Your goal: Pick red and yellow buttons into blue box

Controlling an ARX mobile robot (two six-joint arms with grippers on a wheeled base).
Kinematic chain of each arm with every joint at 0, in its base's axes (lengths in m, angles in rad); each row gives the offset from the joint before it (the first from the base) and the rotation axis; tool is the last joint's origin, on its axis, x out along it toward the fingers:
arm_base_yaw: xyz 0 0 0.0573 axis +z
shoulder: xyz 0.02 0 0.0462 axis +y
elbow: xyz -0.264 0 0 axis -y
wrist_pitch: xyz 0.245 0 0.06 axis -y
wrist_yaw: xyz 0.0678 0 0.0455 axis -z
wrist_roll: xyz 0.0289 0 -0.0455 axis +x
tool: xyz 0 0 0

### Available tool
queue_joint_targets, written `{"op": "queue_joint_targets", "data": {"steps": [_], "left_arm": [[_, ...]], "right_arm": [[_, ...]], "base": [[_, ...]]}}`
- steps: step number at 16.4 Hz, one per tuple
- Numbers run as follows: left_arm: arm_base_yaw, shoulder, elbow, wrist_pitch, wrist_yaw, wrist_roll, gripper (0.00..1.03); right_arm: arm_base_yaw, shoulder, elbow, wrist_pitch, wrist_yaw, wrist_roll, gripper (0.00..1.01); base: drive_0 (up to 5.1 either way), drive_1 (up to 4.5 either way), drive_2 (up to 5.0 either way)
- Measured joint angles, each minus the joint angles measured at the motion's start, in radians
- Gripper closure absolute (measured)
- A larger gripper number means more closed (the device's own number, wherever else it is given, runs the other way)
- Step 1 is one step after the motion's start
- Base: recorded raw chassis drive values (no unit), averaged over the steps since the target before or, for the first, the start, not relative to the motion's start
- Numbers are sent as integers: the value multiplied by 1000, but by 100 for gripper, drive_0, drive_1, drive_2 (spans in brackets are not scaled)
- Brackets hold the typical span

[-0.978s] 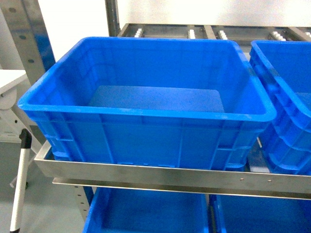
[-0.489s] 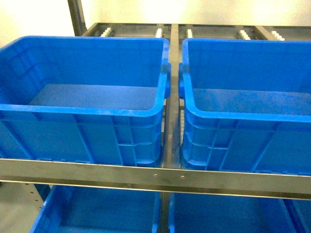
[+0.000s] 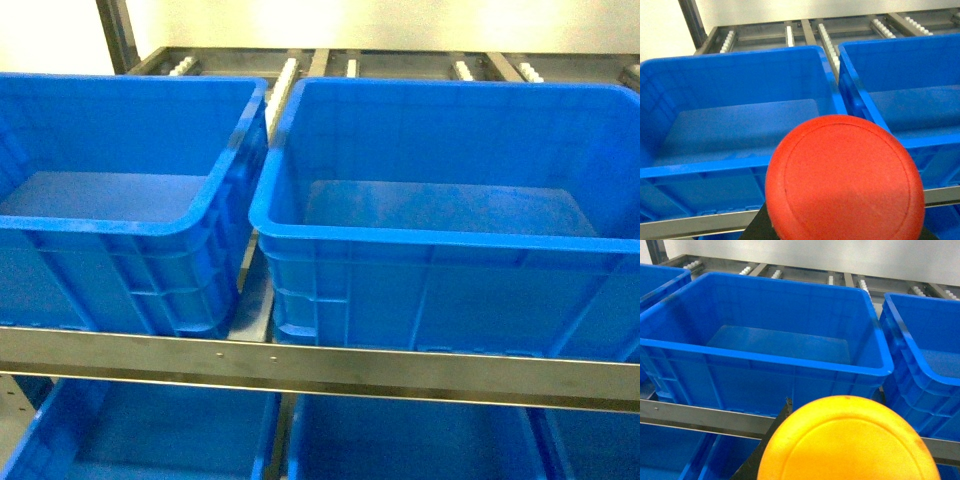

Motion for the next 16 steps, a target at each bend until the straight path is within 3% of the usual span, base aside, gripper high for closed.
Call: {"op": "queue_joint_targets", "data": {"steps": [2,8,16], "left_arm": [[-2,0,0,2,5,0,79],[-1,-1,0,0,0,0,79],[-1,0,0,1,0,0,79]], "right_arm": [[0,0,0,-1,4,0,75],[0,0,0,0,2,0,75],[0,4,0,14,-2,-1,75]], "base": [[0,0,0],[7,430,-416],[0,0,0]]}}
